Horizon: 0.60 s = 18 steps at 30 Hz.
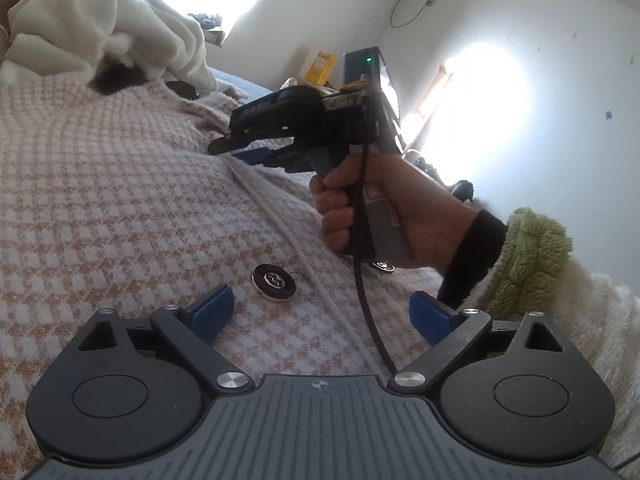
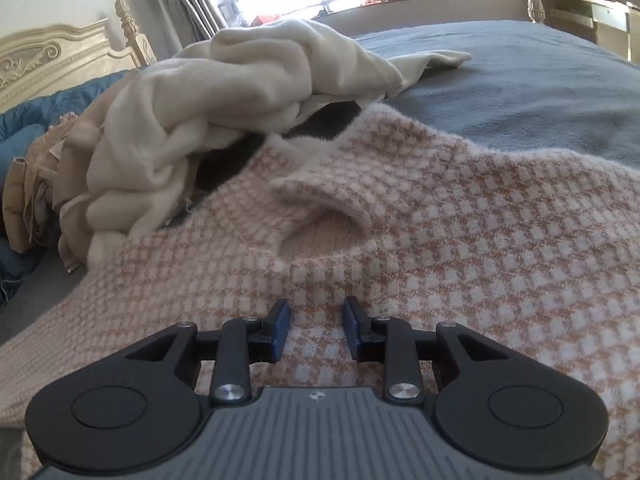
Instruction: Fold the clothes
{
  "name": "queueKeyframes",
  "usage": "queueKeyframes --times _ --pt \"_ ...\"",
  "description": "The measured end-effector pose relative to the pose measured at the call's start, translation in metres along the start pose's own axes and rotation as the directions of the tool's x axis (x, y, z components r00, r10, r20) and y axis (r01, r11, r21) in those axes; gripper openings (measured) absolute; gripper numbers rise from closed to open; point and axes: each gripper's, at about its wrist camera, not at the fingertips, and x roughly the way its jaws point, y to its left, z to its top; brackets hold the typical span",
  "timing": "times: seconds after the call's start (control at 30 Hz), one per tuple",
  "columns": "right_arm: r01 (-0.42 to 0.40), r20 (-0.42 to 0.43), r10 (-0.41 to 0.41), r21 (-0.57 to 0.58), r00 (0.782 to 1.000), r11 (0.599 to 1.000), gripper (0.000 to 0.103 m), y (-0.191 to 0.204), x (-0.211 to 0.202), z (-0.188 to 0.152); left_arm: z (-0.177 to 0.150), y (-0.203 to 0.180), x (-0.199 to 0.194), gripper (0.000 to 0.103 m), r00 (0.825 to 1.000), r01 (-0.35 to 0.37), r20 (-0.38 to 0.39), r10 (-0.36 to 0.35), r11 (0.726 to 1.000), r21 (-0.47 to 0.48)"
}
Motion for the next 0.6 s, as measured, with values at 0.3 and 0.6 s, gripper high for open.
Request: queueKeyframes --times 0.3,0.6 --pt "-0.048 0.04 0.05 -0.043 0.998 0.998 0.031 -0.016 -0.119 -0.029 -0.001 -0.001 0.0 0.096 1.0 -0.005 -0.003 0.005 1.0 0.005" --pt "-0.066 0.018 0.064 0.165 0.998 0.984 0.033 -0.061 -0.113 -0.061 0.017 -0.023 0.006 0.097 0.989 -0.124 -0.071 0.127 0.991 0.045"
